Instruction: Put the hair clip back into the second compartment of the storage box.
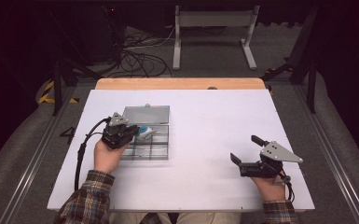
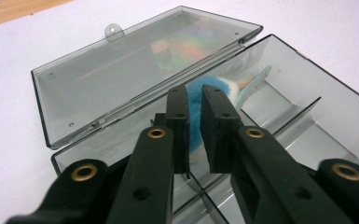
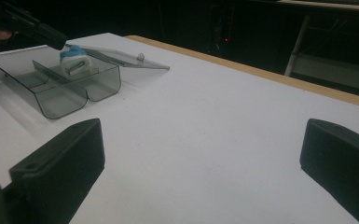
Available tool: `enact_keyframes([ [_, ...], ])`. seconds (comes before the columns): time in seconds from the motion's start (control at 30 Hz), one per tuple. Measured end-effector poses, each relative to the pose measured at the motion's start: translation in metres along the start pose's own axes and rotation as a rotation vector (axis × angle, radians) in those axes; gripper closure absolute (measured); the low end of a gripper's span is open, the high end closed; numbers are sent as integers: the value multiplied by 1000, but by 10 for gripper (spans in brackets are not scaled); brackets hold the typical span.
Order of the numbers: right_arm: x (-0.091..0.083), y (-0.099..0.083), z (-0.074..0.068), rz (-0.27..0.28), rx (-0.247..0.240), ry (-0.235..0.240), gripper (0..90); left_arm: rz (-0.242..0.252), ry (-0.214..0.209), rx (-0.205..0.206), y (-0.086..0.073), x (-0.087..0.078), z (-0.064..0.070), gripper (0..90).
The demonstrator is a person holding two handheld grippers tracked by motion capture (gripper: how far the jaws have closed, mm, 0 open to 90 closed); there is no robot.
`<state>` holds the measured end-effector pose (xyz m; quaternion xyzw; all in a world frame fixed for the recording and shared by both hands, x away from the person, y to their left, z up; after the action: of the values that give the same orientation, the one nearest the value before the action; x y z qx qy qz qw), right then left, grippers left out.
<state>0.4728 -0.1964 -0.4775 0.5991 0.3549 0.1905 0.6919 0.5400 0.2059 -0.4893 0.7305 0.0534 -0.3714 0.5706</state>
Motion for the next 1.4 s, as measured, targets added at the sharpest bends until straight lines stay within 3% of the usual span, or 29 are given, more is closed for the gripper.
enact_keyframes([
  [0.27,0,-1,1,-3,4,-1,3,11,6,17,1,2,3,685],
  [0.43,0,-1,1,-3,5,-1,3,43,5,29,4,0,6,586],
  [0.63,0,-1,1,-5,3,-2,3,70,-4,21,7,-2,7,458],
  [0.9,1,-1,1,-5,2,0,1,95,28,10,10,-7,5,272],
  [1.4,2,-1,0,-2,11,9,0,154,29,7,14,-17,6,145],
])
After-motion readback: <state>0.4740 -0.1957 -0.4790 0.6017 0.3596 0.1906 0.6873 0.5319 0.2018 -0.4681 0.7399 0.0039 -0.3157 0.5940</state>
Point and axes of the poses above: each handheld gripper's, and its own axes: x roughly forward along the jaws, y roughly out of its top, z roughly to its right, the point moved 7 cm from there along x, roughly forward along the jaws, and after that the axes turned 7 degrees about y, right-handed, at the moved point
